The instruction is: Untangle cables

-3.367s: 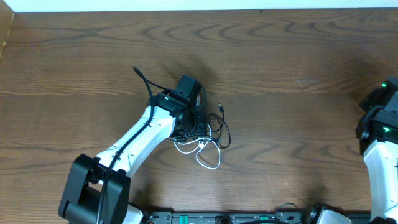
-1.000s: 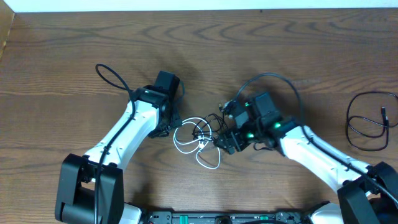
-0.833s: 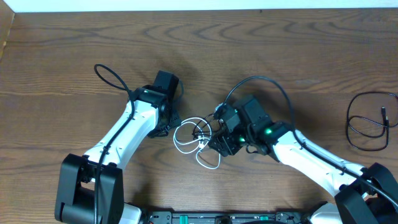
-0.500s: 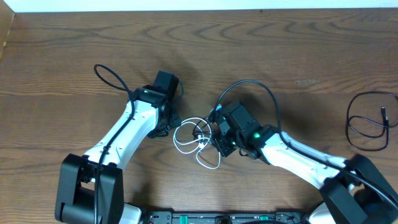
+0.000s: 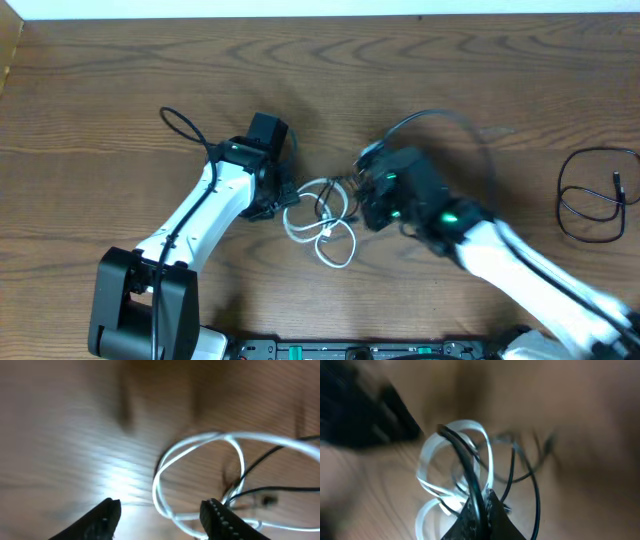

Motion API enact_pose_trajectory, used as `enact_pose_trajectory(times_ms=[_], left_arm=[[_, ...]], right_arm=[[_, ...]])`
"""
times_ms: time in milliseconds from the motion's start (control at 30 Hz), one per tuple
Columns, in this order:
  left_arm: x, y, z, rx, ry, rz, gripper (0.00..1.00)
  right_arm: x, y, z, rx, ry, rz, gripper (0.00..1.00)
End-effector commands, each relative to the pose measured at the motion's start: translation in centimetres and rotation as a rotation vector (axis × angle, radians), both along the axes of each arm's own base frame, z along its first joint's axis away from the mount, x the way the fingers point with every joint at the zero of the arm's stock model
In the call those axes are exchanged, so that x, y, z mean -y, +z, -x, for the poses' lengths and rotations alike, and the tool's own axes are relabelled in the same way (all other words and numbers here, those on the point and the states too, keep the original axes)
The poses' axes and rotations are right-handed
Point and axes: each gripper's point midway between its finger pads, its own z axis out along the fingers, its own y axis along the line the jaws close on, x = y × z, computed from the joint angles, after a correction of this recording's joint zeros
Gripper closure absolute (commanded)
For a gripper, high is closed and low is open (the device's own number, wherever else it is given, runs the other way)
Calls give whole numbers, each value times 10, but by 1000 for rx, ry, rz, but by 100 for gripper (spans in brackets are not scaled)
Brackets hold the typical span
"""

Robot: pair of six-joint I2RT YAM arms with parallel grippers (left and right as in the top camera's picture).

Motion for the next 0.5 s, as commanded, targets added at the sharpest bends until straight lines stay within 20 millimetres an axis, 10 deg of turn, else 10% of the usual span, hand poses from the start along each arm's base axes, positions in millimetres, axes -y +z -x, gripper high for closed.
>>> enact_pose_trajectory(times_ms=[0,167,467], left_arm=[[40,6,8,4,-205,165,40],[66,10,7,49,-288,210,39],[92,8,12,77,-368,223,37]], right_arm=[[21,66,-9,123,-96,-125,99],[36,113,2,227,-117,-198,99],[33,139,19,274,-58,-270,99]])
